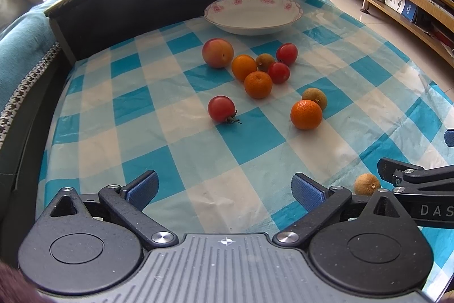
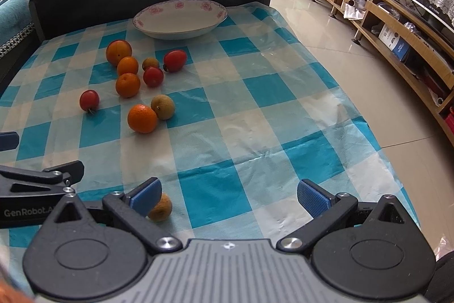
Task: Organize fruits
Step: 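Move the right gripper toward the small tan round fruit on the cloth, then close the right gripper around the small tan round fruit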
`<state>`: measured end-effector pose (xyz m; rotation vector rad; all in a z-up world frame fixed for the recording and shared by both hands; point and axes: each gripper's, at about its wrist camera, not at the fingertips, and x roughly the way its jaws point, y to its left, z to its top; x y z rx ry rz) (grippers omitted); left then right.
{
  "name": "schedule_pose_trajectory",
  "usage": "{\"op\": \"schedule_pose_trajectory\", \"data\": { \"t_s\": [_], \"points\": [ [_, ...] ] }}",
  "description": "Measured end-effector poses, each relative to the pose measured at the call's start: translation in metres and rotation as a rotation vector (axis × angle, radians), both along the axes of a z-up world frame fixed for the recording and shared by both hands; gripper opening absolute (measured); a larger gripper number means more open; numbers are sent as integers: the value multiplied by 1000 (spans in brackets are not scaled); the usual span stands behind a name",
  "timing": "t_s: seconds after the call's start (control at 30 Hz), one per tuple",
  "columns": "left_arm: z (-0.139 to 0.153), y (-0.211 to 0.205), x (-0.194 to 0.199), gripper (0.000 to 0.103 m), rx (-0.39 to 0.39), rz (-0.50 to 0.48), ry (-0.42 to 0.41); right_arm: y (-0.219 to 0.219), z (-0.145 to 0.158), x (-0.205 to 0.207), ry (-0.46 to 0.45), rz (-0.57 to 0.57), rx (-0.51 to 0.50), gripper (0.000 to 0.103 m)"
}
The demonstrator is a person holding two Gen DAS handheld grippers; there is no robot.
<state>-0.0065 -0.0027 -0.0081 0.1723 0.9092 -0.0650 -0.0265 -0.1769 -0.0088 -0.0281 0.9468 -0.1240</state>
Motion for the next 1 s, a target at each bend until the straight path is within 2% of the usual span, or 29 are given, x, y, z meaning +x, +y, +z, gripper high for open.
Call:
{"op": "schedule_pose_trajectory", "data": {
  "t_s": [0.5, 0.87, 1.0],
  "points": [
    [-1, 0, 0, 100, 2, 0, 16, 1, -1, 0, 15, 16, 19, 100],
    [-3, 4, 1, 99, 5, -4, 36, 8, -4, 0, 33, 71, 49, 85],
    [-4, 5, 3, 98, -2, 1, 45, 16, -5, 0, 29, 113, 34, 83]
  ]
}}
